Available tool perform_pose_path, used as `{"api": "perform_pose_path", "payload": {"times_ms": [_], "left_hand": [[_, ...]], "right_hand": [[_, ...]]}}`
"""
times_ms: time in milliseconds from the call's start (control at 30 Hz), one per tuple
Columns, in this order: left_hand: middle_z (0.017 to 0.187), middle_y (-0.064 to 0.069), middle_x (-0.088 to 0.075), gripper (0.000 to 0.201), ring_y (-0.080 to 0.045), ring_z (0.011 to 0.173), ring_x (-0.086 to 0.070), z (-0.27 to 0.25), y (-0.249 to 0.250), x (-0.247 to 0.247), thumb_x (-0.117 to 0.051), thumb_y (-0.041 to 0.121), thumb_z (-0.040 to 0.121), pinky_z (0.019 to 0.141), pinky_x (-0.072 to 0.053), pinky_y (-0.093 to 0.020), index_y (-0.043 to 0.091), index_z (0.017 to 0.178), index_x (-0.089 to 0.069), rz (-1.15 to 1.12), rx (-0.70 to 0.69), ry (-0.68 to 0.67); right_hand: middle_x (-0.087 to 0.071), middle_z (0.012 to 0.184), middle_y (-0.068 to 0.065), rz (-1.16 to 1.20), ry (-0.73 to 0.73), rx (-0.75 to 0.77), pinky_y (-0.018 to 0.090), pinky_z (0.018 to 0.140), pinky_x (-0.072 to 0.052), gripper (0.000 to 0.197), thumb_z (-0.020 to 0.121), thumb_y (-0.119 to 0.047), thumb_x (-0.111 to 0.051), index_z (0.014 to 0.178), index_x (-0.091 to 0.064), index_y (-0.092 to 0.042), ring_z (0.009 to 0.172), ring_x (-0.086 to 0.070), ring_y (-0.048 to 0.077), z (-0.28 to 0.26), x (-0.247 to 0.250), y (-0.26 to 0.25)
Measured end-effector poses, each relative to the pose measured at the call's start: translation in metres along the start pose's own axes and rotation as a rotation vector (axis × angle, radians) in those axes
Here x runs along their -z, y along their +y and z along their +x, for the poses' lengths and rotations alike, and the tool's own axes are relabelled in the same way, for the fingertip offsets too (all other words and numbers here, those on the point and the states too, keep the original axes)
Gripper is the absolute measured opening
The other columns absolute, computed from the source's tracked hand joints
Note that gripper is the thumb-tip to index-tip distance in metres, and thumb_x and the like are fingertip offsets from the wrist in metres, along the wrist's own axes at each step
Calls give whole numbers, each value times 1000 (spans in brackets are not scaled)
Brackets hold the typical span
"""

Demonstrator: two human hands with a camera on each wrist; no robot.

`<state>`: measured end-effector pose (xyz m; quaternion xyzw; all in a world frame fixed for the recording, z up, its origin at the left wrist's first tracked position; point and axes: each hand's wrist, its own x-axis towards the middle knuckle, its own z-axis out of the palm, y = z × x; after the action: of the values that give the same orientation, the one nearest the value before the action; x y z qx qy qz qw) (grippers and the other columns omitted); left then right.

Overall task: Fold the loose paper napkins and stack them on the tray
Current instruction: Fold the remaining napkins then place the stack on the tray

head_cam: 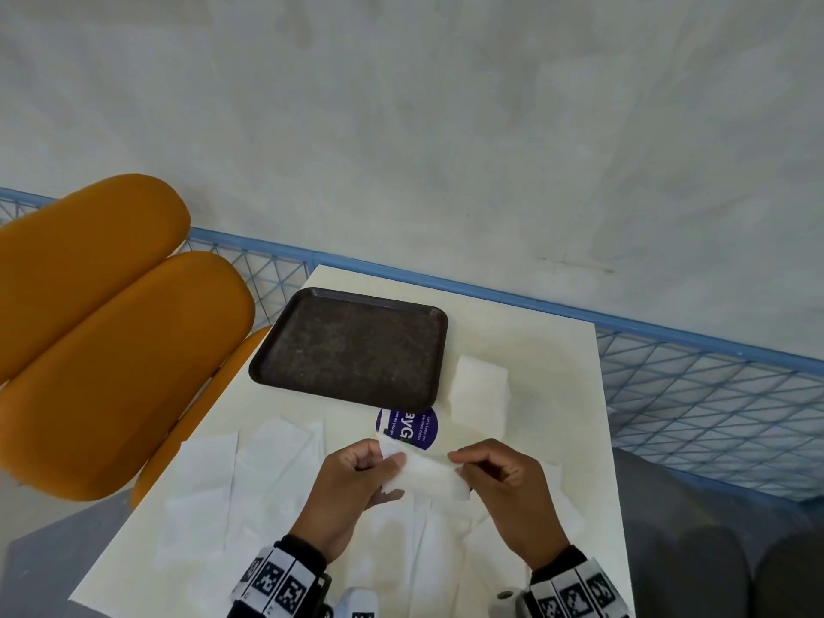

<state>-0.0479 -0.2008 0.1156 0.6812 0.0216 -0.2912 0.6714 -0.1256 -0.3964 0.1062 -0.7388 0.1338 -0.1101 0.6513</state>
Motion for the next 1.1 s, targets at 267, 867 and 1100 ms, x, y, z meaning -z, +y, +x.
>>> {"api": "perform_pose_path", "payload": {"times_ms": [267,867,1100], "left_hand": [[97,-2,-78,12,-24,82,-73,15,-42,33,-63,19,98,72,-60,-33,20,105,-73,10,194,209],[96,-22,-76,22,-31,95,-74,5,-175,145,-53,-6,98,76,-56,-18,-5,116,-66,366,444,176],[75,-12,-77,14,-13,76,-76,1,-173,120,-70,-5,88,67,-54,-12,6,94,-74,357,301,320]], "right_hand": [[-65,75,11,183,318,-342,33,60,-58,7,90,-1,-69,98,-69,-2,64,-58,17,83,41,64],[-71,59,0,-272,348,-493,43,83,-57,7,83,-25,-71,90,-71,-25,66,-67,23,200,71,157],[-76,100,1,-352,341,-406,42,98,-52,27,86,-24,-63,112,-69,-23,94,-72,28,198,79,164]]}}
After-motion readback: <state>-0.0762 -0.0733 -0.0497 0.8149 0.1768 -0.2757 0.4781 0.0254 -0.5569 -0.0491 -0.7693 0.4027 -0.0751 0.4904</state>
